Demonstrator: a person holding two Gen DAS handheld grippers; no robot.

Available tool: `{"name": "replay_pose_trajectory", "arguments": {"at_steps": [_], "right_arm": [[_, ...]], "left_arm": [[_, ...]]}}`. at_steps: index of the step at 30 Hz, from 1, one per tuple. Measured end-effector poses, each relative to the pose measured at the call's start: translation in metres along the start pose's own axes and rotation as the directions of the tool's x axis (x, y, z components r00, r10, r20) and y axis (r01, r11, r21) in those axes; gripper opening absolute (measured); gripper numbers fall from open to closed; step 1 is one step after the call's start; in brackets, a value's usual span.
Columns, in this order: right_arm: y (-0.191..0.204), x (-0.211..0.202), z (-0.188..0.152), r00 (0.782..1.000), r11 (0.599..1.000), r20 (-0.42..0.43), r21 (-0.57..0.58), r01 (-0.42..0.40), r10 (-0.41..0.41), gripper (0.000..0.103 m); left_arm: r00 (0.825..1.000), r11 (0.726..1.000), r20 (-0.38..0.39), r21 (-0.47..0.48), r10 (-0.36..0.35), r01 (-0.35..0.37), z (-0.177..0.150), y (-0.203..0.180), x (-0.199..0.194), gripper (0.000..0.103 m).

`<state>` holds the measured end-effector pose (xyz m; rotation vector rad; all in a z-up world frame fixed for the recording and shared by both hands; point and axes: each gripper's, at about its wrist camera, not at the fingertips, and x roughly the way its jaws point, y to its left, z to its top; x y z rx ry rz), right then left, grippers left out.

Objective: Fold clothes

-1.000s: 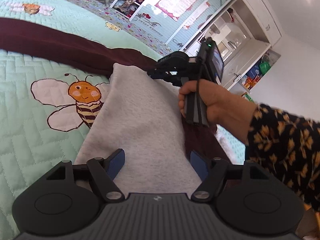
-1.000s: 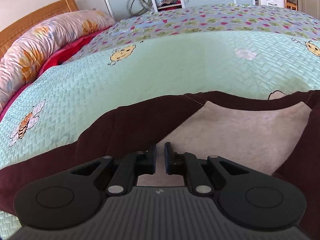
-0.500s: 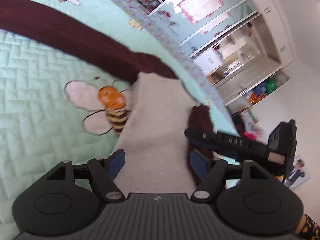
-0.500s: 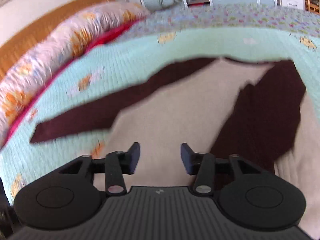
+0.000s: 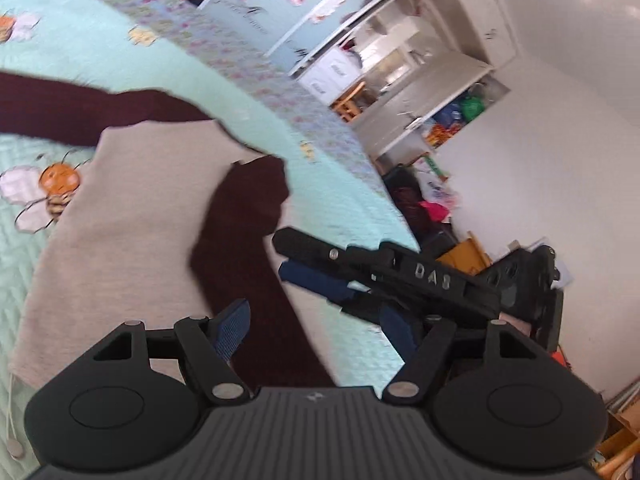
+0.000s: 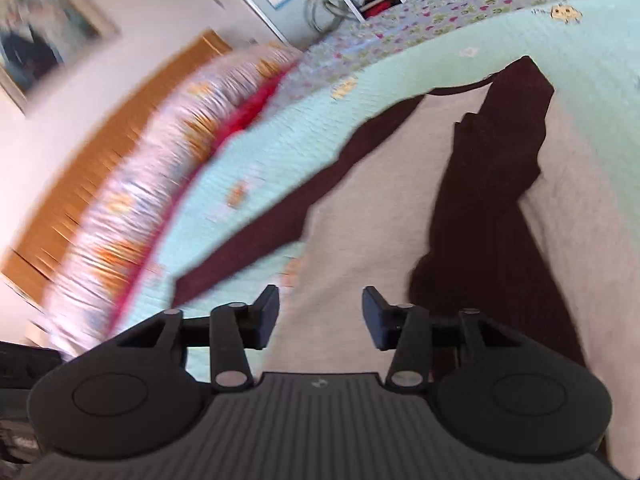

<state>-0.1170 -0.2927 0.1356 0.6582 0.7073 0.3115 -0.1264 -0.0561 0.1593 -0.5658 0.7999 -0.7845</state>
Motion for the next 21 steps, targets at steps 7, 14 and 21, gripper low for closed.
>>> {"name": "replay_pose_trajectory", "arguments": {"at_steps": [7, 14, 21], "right_arm": [[0.011, -0.054, -0.008, 0.993, 0.992, 0.098, 0.095, -0.080, 0.070, 0.059], [-0.002, -0.071, -0.029, 0.999, 0.985, 0.043, 0.170, -0.039, 0.032, 0.066], [0.002, -0.083, -0.056, 1.000, 0.977, 0.000, 0.213, 0.012, -0.013, 0.067]], "left_arm": [[0.999, 0.997, 0.035, 0.072, 0.038, -0.041, -0.014, -0.045, -0.024, 0.076], [0.991, 0.989, 0.044, 0.070, 0.127, -0.130, -0.023, -0.042, -0.025, 0.076], [0.991, 0.990, 0.010, 0.039, 0.137, -0.137, -0.032, -0.029, -0.022, 0.076]]}}
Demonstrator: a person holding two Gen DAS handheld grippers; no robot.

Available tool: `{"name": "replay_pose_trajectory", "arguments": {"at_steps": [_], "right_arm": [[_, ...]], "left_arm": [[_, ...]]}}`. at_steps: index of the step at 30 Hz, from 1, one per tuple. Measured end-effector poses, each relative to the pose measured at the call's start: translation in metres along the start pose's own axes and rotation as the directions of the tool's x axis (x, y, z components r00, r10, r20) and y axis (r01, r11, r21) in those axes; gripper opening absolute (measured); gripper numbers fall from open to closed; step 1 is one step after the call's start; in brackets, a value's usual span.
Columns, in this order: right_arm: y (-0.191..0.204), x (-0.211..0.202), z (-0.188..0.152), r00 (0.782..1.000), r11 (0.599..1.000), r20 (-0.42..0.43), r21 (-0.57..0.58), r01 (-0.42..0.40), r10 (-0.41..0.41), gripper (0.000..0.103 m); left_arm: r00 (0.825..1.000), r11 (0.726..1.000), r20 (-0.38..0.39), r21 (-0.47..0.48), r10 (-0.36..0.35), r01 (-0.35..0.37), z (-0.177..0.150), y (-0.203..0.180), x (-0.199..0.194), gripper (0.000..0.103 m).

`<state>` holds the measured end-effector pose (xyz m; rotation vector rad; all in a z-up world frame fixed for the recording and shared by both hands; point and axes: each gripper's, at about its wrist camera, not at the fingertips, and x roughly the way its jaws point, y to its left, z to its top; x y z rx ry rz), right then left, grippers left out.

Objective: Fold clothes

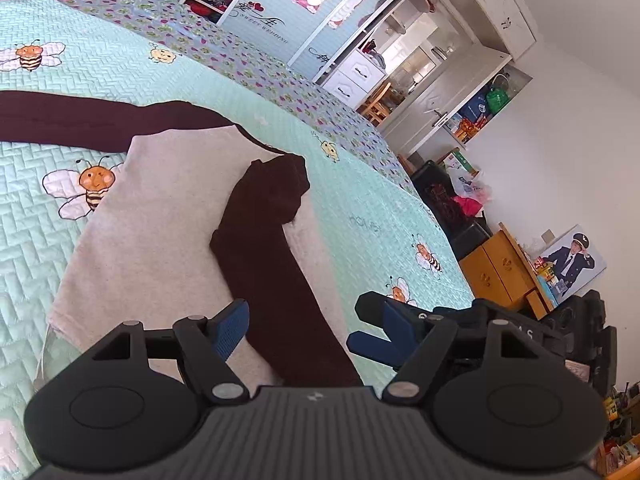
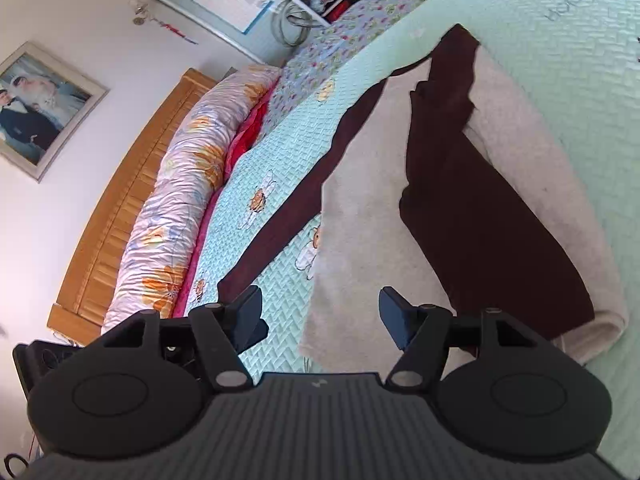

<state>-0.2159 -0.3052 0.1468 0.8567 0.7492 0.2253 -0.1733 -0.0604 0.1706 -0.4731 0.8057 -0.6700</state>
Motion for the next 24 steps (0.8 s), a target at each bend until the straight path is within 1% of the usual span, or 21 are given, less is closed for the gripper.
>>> {"name": "replay_pose_trajectory", "arguments": {"at_steps": [3, 7, 9, 11, 13, 15, 16, 17, 18, 19, 20, 21, 22, 23, 24], "right_arm": [[0.001, -0.005, -0.007, 1.000, 1.000, -0.001, 0.007, 0.014, -0.014, 0.067], [0.000, -0.013, -0.013, 1.000, 0.999, 0.012, 0.038, -0.023, 0.023, 0.068], [0.003, -0.015, -0.015, 0.999, 0.999, 0.016, 0.043, -0.033, 0.032, 0.069], [0.011, -0.014, -0.015, 0.998, 0.998, 0.007, 0.024, -0.055, 0.055, 0.069], [0.025, -0.010, -0.015, 0.994, 0.993, -0.010, 0.030, -0.111, 0.112, 0.070], [0.045, -0.007, -0.017, 0.977, 0.976, -0.018, 0.062, -0.209, 0.211, 0.070], [0.057, -0.008, -0.020, 0.958, 0.954, -0.017, 0.095, -0.284, 0.287, 0.070], [0.069, -0.008, -0.023, 0.928, 0.920, -0.013, 0.139, -0.366, 0.371, 0.069], [0.081, -0.009, -0.026, 0.893, 0.878, -0.001, 0.186, -0.441, 0.449, 0.070], [0.094, -0.011, -0.028, 0.861, 0.839, 0.011, 0.221, -0.498, 0.508, 0.069], [0.104, -0.013, -0.028, 0.845, 0.821, 0.014, 0.228, -0.524, 0.535, 0.070], [0.113, -0.015, -0.026, 0.838, 0.817, 0.012, 0.219, -0.534, 0.545, 0.070], [0.120, -0.018, -0.023, 0.838, 0.819, 0.013, 0.204, -0.537, 0.546, 0.070], [0.122, -0.021, -0.019, 0.843, 0.828, 0.016, 0.180, -0.531, 0.538, 0.070], [0.123, -0.023, -0.013, 0.855, 0.844, 0.024, 0.145, -0.516, 0.518, 0.071]], "left_arm": [[1.000, 1.000, 0.003, 0.001, -0.005, 0.005, -0.003, 0.000, -0.002, 0.076], [0.999, 0.999, 0.024, 0.022, -0.026, 0.025, -0.003, -0.008, -0.015, 0.076], [0.998, 0.998, 0.047, 0.045, -0.038, 0.036, 0.000, -0.014, -0.026, 0.076], [0.994, 0.996, 0.091, 0.075, -0.053, 0.046, 0.006, -0.022, -0.045, 0.076], [0.988, 0.994, 0.140, 0.097, -0.067, 0.053, 0.013, -0.029, -0.068, 0.076], [0.977, 0.992, 0.193, 0.111, -0.089, 0.068, 0.020, -0.034, -0.091, 0.076], [0.964, 0.990, 0.243, 0.119, -0.105, 0.077, 0.023, -0.036, -0.105, 0.077], [0.945, 0.988, 0.302, 0.123, -0.128, 0.094, 0.026, -0.037, -0.118, 0.086], [0.926, 0.986, 0.347, 0.120, -0.148, 0.113, 0.029, -0.035, -0.128, 0.096], [0.915, 0.984, 0.366, 0.113, -0.167, 0.134, 0.031, -0.034, -0.134, 0.098], [0.905, 0.982, 0.383, 0.106, -0.185, 0.156, 0.033, -0.033, -0.140, 0.099], [0.893, 0.979, 0.401, 0.099, -0.203, 0.178, 0.035, -0.031, -0.146, 0.099], [0.886, 0.978, 0.414, 0.094, -0.208, 0.186, 0.035, -0.031, -0.147, 0.099], [0.879, 0.980, 0.434, 0.081, -0.197, 0.179, 0.034, -0.030, -0.145, 0.099], [0.872, 0.983, 0.454, 0.067, -0.184, 0.172, 0.032, -0.029, -0.144, 0.099]]}}
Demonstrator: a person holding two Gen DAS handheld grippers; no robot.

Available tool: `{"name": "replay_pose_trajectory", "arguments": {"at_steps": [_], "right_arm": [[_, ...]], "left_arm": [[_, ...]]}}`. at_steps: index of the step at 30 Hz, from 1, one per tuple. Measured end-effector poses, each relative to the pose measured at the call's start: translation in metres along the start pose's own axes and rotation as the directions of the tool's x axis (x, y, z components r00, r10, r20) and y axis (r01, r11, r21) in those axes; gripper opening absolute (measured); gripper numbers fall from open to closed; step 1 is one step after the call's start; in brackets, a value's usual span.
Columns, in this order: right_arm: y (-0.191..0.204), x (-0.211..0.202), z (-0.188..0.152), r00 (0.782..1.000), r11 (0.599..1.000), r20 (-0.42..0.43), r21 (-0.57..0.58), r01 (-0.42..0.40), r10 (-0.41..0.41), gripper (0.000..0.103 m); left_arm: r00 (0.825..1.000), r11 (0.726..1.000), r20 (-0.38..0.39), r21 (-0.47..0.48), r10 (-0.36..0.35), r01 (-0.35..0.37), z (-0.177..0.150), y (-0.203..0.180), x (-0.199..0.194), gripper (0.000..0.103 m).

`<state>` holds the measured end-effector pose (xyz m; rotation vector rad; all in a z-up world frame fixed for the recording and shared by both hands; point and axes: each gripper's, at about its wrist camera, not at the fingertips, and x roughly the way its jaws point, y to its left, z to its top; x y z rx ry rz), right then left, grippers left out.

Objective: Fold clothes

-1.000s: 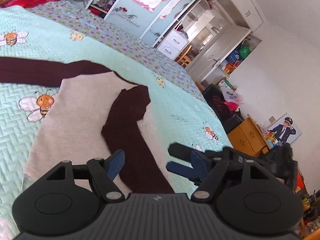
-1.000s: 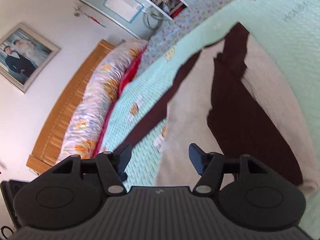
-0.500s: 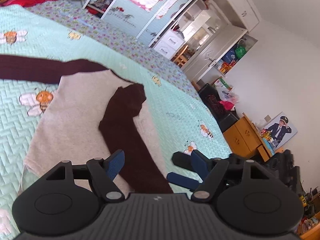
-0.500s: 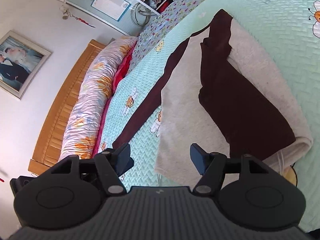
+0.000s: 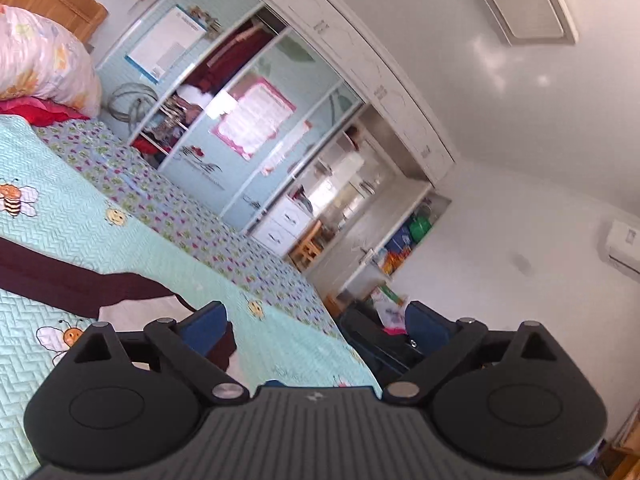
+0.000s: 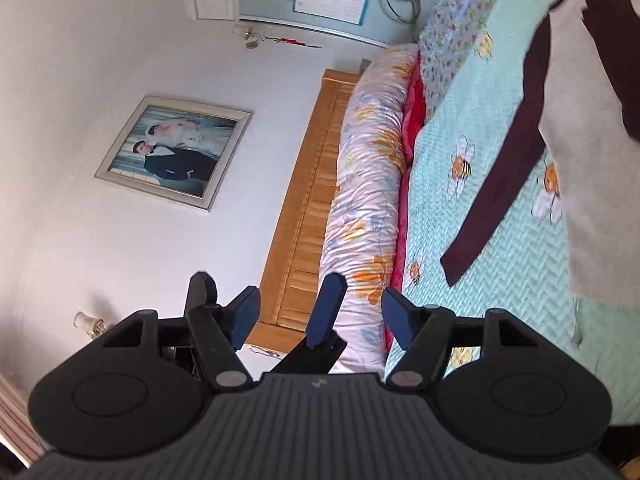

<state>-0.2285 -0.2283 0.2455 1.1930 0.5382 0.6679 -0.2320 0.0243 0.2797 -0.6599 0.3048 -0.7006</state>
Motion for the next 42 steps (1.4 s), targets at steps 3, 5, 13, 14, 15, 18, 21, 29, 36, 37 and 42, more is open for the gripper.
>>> {"name": "replay_pose_trajectory", "arguments": {"at_steps": [3, 5, 13, 14, 15, 18, 21, 29, 36, 37, 42], "right_arm": [[0.001, -0.008, 0.027, 0.976, 0.958, 0.092, -0.194, 0.211, -0.196, 0.081], [0.002, -0.005, 0.044, 0.926, 0.855, 0.167, -0.357, 0.376, -0.338, 0.081], [0.018, 0.117, 0.032, 0.855, 0.418, 0.137, -0.827, 0.377, -0.500, 0.080], [0.019, 0.139, 0.026, 0.847, 0.356, 0.127, -0.868, 0.346, -0.515, 0.080], [0.018, 0.161, 0.021, 0.839, 0.303, 0.115, -0.899, 0.316, -0.531, 0.080], [0.002, 0.227, 0.007, 0.810, 0.170, 0.096, -0.957, 0.235, -0.578, 0.080], [-0.031, 0.291, -0.013, 0.785, 0.003, 0.130, -0.986, 0.166, -0.606, 0.080], [-0.120, 0.416, -0.076, 0.762, -0.158, 0.018, -0.981, -0.111, -0.647, 0.080], [-0.166, 0.472, -0.142, 0.798, -0.340, -0.019, -0.898, -0.278, -0.602, 0.080], [-0.168, 0.477, -0.148, 0.806, -0.363, -0.015, -0.888, -0.283, -0.592, 0.080], [-0.168, 0.503, -0.164, 0.837, -0.438, 0.029, -0.862, -0.256, -0.546, 0.080]], "left_arm": [[0.990, 0.984, 0.068, -0.140, 0.119, -0.109, -0.014, 0.024, 0.012, 0.099], [0.979, 0.950, 0.048, -0.256, 0.200, -0.181, -0.029, 0.054, 0.031, 0.099], [0.884, 0.819, -0.272, -0.346, 0.380, -0.458, -0.090, 0.205, 0.106, 0.052], [0.884, 0.806, -0.253, -0.367, 0.394, -0.465, -0.089, 0.218, 0.101, 0.052], [0.882, 0.792, -0.233, -0.389, 0.409, -0.470, -0.088, 0.232, 0.095, 0.052], [0.873, 0.749, -0.172, -0.456, 0.456, -0.481, -0.084, 0.273, 0.078, 0.053], [0.822, 0.650, -0.131, -0.548, 0.555, -0.526, -0.069, 0.304, 0.046, 0.056], [0.533, 0.485, 0.120, -0.612, 0.838, -0.625, -0.030, 0.299, -0.052, 0.070], [0.369, 0.401, 0.196, -0.658, 0.909, -0.637, -0.032, 0.278, -0.075, 0.072], [0.357, 0.395, 0.200, -0.660, 0.912, -0.639, -0.033, 0.278, -0.075, 0.073], [0.323, 0.349, 0.176, -0.698, 0.930, -0.625, -0.036, 0.294, -0.069, 0.074]]}}
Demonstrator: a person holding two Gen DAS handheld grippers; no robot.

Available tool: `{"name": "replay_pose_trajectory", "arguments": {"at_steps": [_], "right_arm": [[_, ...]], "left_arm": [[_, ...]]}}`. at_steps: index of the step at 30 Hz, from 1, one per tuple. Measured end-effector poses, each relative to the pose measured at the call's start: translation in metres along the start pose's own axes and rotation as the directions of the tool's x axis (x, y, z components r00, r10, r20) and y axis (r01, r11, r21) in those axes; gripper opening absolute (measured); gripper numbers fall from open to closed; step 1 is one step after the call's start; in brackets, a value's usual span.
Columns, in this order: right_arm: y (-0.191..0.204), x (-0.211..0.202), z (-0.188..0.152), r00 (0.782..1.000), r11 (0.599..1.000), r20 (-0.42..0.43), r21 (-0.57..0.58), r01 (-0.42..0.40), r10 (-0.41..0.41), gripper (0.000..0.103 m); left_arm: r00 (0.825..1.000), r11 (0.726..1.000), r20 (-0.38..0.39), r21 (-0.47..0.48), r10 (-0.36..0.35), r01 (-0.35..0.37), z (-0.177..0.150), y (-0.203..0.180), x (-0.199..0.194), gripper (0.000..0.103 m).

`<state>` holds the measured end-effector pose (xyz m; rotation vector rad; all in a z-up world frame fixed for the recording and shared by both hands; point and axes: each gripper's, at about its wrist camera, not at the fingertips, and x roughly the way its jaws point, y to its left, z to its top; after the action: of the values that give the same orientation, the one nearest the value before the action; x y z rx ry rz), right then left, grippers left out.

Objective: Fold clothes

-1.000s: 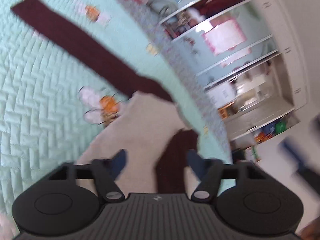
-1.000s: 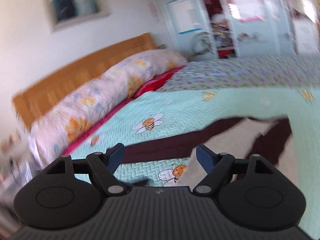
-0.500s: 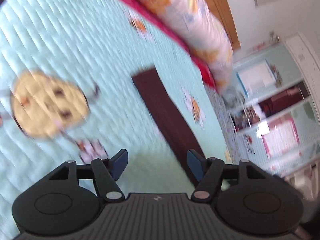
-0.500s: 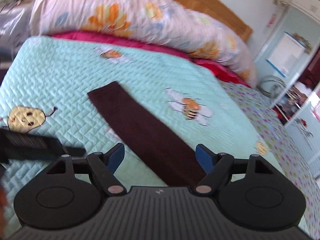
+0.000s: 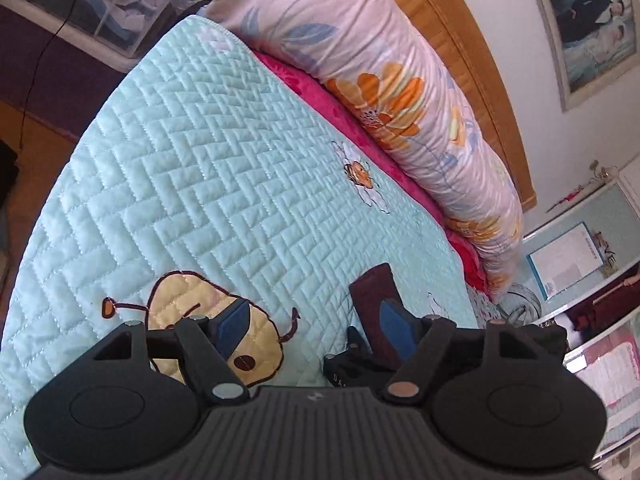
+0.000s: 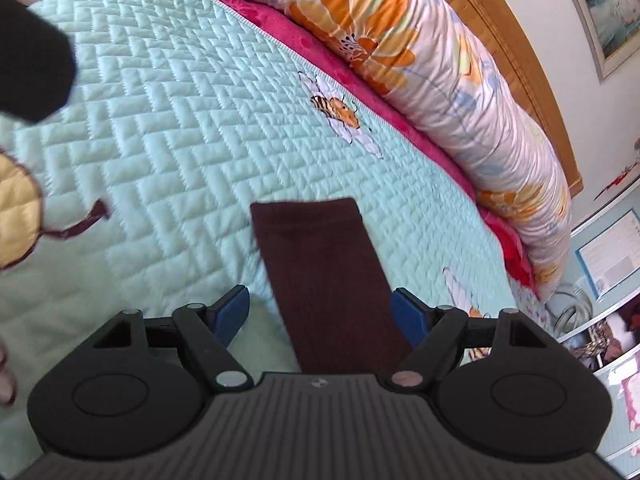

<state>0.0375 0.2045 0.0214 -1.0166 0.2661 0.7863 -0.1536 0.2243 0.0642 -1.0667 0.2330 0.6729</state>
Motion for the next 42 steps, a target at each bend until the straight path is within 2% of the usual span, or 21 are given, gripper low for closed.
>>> {"name": "replay_pose_trajectory", "arguments": {"at_steps": [3, 9, 10, 11, 12, 14, 16, 17, 19, 20, 22, 23, 24, 26, 28, 30, 32, 34, 36, 39, 42], "right_arm": [[0.000, 0.007, 0.003, 1.000, 1.000, 0.011, 0.007, 0.026, -0.026, 0.078], [0.002, 0.024, 0.008, 0.999, 0.999, 0.024, 0.001, 0.041, -0.041, 0.073], [0.003, 0.026, 0.009, 0.999, 0.999, 0.018, -0.006, 0.044, -0.044, 0.059], [0.006, 0.030, 0.010, 0.999, 0.999, -0.008, -0.019, 0.050, -0.050, 0.024], [0.008, 0.033, 0.010, 0.998, 0.998, -0.032, -0.017, 0.055, -0.055, 0.008], [0.004, 0.030, 0.009, 0.997, 0.997, -0.038, 0.043, 0.071, -0.069, 0.009], [-0.020, 0.014, 0.006, 0.995, 0.975, -0.019, 0.200, 0.098, -0.096, 0.009], [-0.036, 0.004, 0.003, 0.994, 0.951, -0.009, 0.291, 0.109, -0.111, 0.009], [-0.077, -0.024, -0.010, 0.989, 0.867, 0.017, 0.485, 0.118, -0.144, 0.009], [-0.099, -0.041, -0.019, 0.987, 0.807, 0.034, 0.580, 0.110, -0.159, 0.009], [-0.144, -0.077, -0.044, 0.979, 0.652, 0.063, 0.754, 0.081, -0.194, 0.009], [-0.166, -0.097, -0.061, 0.974, 0.561, 0.075, 0.826, 0.059, -0.213, 0.009], [-0.185, -0.116, -0.078, 0.969, 0.471, 0.080, 0.881, 0.041, -0.232, 0.009], [-0.215, -0.154, -0.113, 0.961, 0.319, 0.069, 0.948, 0.021, -0.269, 0.009], [-0.235, -0.189, -0.149, 0.952, 0.213, 0.039, 0.977, 0.028, -0.304, 0.009], [-0.246, -0.216, -0.180, 0.945, 0.152, -0.002, 0.987, 0.055, -0.327, 0.009], [-0.247, -0.236, -0.205, 0.941, 0.112, -0.038, 0.990, 0.080, -0.335, 0.009], [-0.242, -0.250, -0.226, 0.942, 0.074, -0.054, 0.994, 0.082, -0.330, 0.009], [-0.234, -0.262, -0.243, 0.945, 0.038, -0.058, 0.997, 0.074, -0.321, 0.009], [-0.220, -0.273, -0.264, 0.947, -0.008, -0.067, 0.998, 0.068, -0.313, 0.009], [-0.211, -0.279, -0.278, 0.946, -0.030, -0.082, 0.997, 0.076, -0.312, 0.009]], "left_arm": [[1.000, 0.999, -0.027, -0.040, 0.004, -0.005, 0.003, 0.007, 0.008, 0.074], [1.000, 1.000, 0.007, -0.023, 0.017, -0.017, 0.007, 0.008, 0.004, 0.075], [1.000, 1.000, 0.009, -0.022, 0.021, -0.021, 0.007, 0.009, 0.003, 0.075], [1.000, 0.999, 0.009, -0.021, 0.027, -0.026, 0.007, 0.009, 0.003, 0.075], [0.999, 0.999, 0.008, -0.020, 0.031, -0.031, 0.006, 0.009, 0.003, 0.075], [0.999, 0.999, 0.007, -0.015, 0.033, -0.032, 0.006, 0.009, 0.003, 0.075], [1.000, 1.000, 0.012, -0.007, 0.026, -0.026, 0.005, 0.007, 0.000, 0.075], [1.000, 1.000, 0.015, 0.005, 0.015, -0.015, 0.005, 0.005, -0.001, 0.075], [1.000, 0.998, -0.004, 0.053, -0.026, 0.026, 0.000, -0.004, 0.000, 0.075], [0.997, 0.993, -0.038, 0.096, -0.061, 0.064, -0.004, -0.012, 0.002, 0.075], [0.981, 0.967, -0.138, 0.200, -0.134, 0.160, -0.016, -0.031, 0.010, 0.075], [0.956, 0.938, -0.235, 0.253, -0.177, 0.236, -0.026, -0.042, 0.017, 0.075], [0.918, 0.902, -0.335, 0.296, -0.212, 0.316, -0.037, -0.054, 0.023, 0.075], [0.790, 0.837, -0.564, 0.293, -0.239, 0.462, -0.062, -0.069, 0.034, 0.074], [0.626, 0.784, -0.745, 0.239, -0.230, 0.573, -0.087, -0.080, 0.041, 0.074], [0.512, 0.752, -0.830, 0.189, -0.221, 0.632, -0.104, -0.085, 0.038, 0.074], [0.432, 0.740, -0.881, 0.159, -0.192, 0.653, -0.118, -0.086, 0.038, 0.074], [0.378, 0.764, -0.907, 0.110, -0.184, 0.636, -0.126, -0.080, 0.042, 0.075], [0.347, 0.796, -0.923, 0.083, -0.165, 0.599, -0.134, -0.074, 0.050, 0.075], [0.334, 0.791, -0.931, 0.091, -0.148, 0.605, -0.144, -0.075, 0.051, 0.075], [0.293, 0.780, -0.946, 0.080, -0.137, 0.621, -0.155, -0.080, 0.049, 0.075]]}}
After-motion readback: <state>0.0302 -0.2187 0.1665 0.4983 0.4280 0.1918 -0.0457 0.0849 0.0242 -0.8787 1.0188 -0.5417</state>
